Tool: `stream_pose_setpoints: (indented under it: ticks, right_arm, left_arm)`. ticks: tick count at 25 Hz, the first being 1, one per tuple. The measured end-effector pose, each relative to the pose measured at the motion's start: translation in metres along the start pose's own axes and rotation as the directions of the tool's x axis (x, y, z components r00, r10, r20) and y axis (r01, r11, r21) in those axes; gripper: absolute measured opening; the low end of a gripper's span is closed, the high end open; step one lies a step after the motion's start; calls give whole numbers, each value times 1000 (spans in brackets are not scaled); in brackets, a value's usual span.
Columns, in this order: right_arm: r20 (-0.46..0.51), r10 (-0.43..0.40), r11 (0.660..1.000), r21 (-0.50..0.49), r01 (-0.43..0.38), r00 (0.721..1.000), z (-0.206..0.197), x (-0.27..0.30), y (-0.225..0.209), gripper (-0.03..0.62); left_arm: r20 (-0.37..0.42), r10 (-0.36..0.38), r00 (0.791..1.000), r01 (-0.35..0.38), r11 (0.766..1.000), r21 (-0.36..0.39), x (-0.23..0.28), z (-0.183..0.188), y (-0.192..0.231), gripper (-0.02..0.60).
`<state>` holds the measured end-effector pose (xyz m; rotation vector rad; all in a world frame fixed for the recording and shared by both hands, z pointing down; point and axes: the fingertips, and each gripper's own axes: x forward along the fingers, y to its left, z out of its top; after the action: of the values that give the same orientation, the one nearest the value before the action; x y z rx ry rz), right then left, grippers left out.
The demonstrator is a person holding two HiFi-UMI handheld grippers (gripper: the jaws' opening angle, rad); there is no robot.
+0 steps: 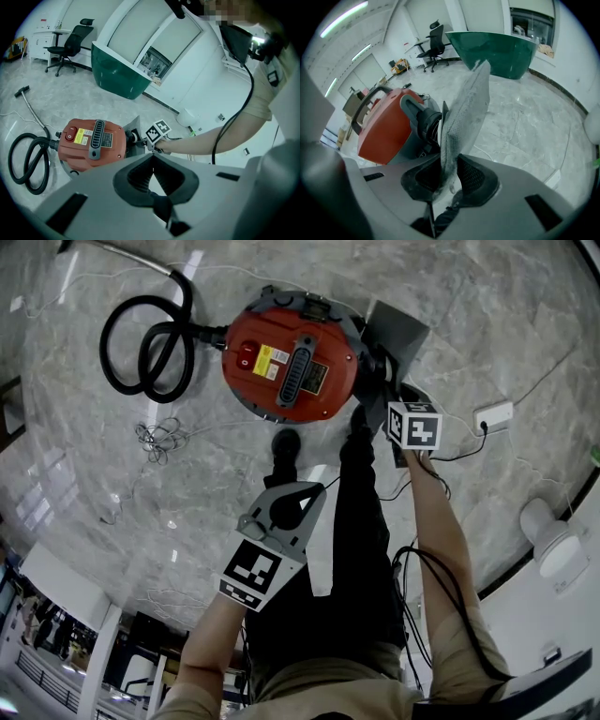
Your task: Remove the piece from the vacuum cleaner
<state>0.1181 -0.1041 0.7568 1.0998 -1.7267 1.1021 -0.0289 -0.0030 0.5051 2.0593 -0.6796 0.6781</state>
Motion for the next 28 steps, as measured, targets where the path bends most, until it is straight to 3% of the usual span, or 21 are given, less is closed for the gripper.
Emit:
stream_pose_setpoints:
  ticks: [7, 13, 14, 16, 17, 19, 21, 25, 26, 27, 28]
  right_arm:
    - [29, -1, 1000, 8, 1, 1000, 1, 0, 1, 81]
    - [43, -81, 987, -134, 86, 996, 0, -1, -1, 72]
    - [39, -86, 990, -110, 90, 996, 0, -1, -1, 67]
    - [36, -37, 993, 112, 33, 999, 0, -2, 1, 49]
    - [48, 7, 962, 271, -20, 999, 0, -2, 2, 41]
    - [89, 81, 860, 497, -115, 993, 1, -1, 5, 41]
    - [118, 135, 778, 603, -179, 984, 2, 0, 7, 41]
    - [181, 237, 573, 768, -287, 955, 2, -3, 9, 45]
    - [189, 253, 547, 781, -301, 949, 2, -3, 10, 46]
    - [185, 263, 554, 775, -305, 947, 3, -2, 10, 46]
    - [163, 264, 605, 740, -295, 951, 3, -2, 10, 46]
  left_arm:
    - [-3, 6, 1000, -6, 1000, -2, 0, -3, 3, 3]
    - [-18, 4, 1000, -4, 1000, 2, 5, -8, 3, 3]
    - [-21, 4, 1000, -4, 1000, 2, 6, -8, 3, 4]
    - [-23, 1, 1000, -1, 1000, 3, 9, -8, 2, 3]
    - [-23, 0, 1000, 0, 1000, 5, 11, -8, 1, 3]
    - [-24, -1, 1000, 1, 1000, 11, 14, -7, 0, 3]
    - [-26, -3, 1000, 3, 1000, 15, 18, -4, -2, 3]
    - [-35, -16, 999, 17, 999, 27, 24, -2, -10, 3]
    - [-39, -17, 999, 18, 999, 29, 25, -2, -11, 3]
    - [-42, -17, 999, 18, 999, 32, 26, -2, -11, 4]
    - [-43, -17, 999, 19, 999, 33, 27, -2, -11, 3]
